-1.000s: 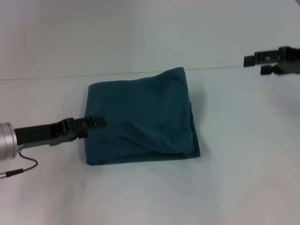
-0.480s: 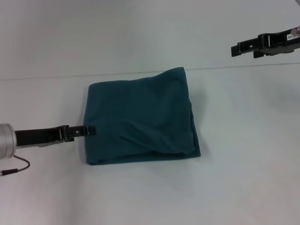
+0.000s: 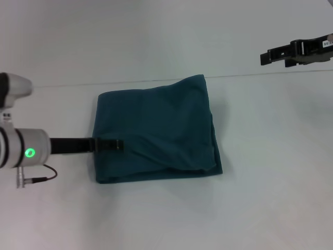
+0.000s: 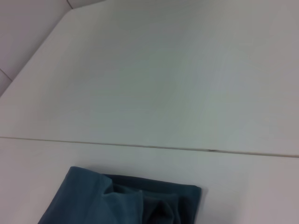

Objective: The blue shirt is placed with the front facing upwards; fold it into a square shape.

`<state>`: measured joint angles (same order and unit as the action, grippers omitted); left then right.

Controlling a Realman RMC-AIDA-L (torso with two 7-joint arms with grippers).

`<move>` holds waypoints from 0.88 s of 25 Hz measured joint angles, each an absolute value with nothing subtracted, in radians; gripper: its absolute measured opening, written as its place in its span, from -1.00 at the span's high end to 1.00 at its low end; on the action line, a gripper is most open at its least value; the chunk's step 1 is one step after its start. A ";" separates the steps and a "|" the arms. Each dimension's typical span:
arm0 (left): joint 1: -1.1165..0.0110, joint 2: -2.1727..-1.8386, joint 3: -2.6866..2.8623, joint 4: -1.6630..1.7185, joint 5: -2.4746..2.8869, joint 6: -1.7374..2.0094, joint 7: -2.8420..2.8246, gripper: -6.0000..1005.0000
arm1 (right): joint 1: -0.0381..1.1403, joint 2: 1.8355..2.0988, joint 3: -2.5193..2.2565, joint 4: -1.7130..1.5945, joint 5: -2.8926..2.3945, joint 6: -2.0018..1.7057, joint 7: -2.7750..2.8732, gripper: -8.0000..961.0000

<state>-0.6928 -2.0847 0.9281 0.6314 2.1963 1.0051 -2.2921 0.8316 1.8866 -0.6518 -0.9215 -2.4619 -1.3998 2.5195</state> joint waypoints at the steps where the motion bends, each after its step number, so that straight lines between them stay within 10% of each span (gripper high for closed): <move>1: -0.704 -2.084 0.933 0.618 2.205 0.996 -2.302 -0.89 | 0.831 1.887 -0.653 -0.921 -2.462 -1.401 2.519 -0.84; 22: -0.745 -2.132 1.025 0.662 2.277 0.942 -2.369 -0.73 | 0.825 1.885 -0.650 -0.921 -2.460 -1.417 2.518 -0.84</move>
<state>-0.7454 -2.1323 1.0252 0.6616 2.2774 0.9420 -2.3687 0.8250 1.8851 -0.6503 -0.9210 -2.4604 -1.4170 2.5175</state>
